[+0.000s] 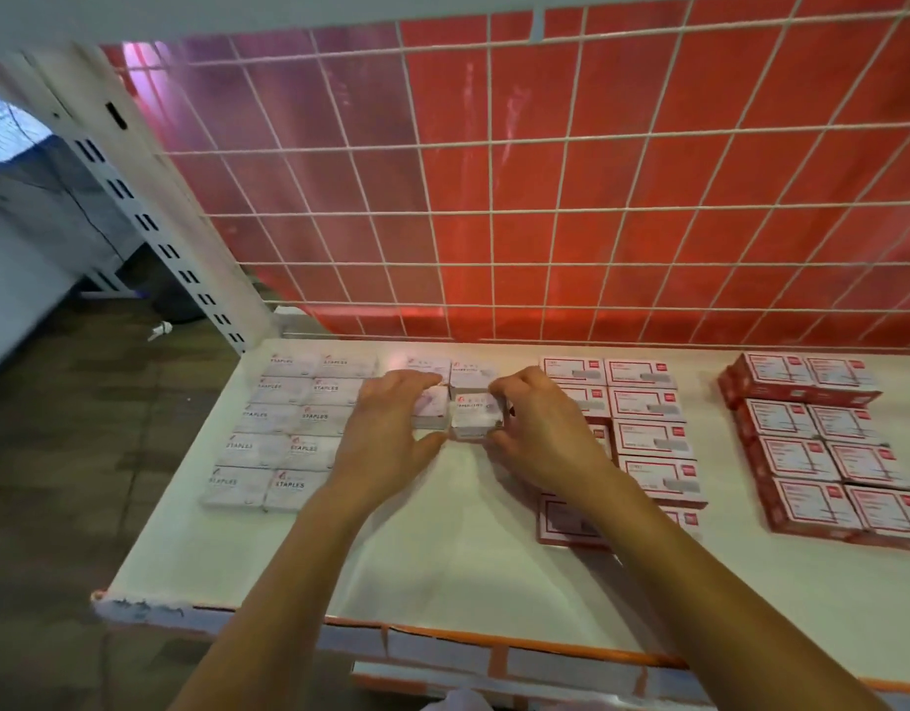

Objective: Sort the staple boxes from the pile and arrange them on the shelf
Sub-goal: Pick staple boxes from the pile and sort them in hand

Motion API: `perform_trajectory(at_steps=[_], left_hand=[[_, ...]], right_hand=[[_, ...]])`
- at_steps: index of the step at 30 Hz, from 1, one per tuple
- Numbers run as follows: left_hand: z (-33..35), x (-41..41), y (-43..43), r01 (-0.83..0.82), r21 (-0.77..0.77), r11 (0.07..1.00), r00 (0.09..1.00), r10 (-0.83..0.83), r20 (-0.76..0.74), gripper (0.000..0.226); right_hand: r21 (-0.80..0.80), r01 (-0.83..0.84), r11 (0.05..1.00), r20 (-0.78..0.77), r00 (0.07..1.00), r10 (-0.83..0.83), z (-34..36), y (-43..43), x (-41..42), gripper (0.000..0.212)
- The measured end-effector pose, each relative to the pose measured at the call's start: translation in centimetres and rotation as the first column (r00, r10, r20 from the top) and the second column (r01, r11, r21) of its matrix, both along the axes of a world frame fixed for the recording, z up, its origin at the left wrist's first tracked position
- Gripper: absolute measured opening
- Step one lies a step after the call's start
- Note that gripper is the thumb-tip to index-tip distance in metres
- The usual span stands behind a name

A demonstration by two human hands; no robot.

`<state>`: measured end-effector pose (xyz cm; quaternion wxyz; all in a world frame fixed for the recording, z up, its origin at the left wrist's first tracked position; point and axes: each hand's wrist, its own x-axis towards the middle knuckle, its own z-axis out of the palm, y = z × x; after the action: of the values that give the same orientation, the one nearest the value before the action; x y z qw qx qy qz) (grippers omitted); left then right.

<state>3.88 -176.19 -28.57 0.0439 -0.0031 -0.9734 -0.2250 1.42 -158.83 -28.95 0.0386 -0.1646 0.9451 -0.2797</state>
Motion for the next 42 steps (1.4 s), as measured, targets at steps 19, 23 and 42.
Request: perform_trajectory(at_steps=[19, 23, 42], left_hand=[[-0.3, -5.8, -1.8, 0.326, -0.162, 0.931, 0.925, -0.279, 0.257, 0.09], [-0.4, -6.1, -2.1, 0.329, -0.133, 0.935, 0.927, -0.294, 0.233, 0.088], [-0.1, -6.6, -2.0, 0.345, -0.139, 0.928, 0.919, -0.304, 0.251, 0.092]], right_hand=[[0.044, 0.148, 0.988, 0.032, 0.988, -0.149, -0.8, -2.6, 0.0, 0.05], [0.055, 0.151, 0.987, 0.029, 0.988, -0.153, -1.0, -2.7, -0.3, 0.045], [0.049, 0.178, 0.983, 0.003, 0.984, -0.179, -0.7, -2.6, 0.0, 0.034]])
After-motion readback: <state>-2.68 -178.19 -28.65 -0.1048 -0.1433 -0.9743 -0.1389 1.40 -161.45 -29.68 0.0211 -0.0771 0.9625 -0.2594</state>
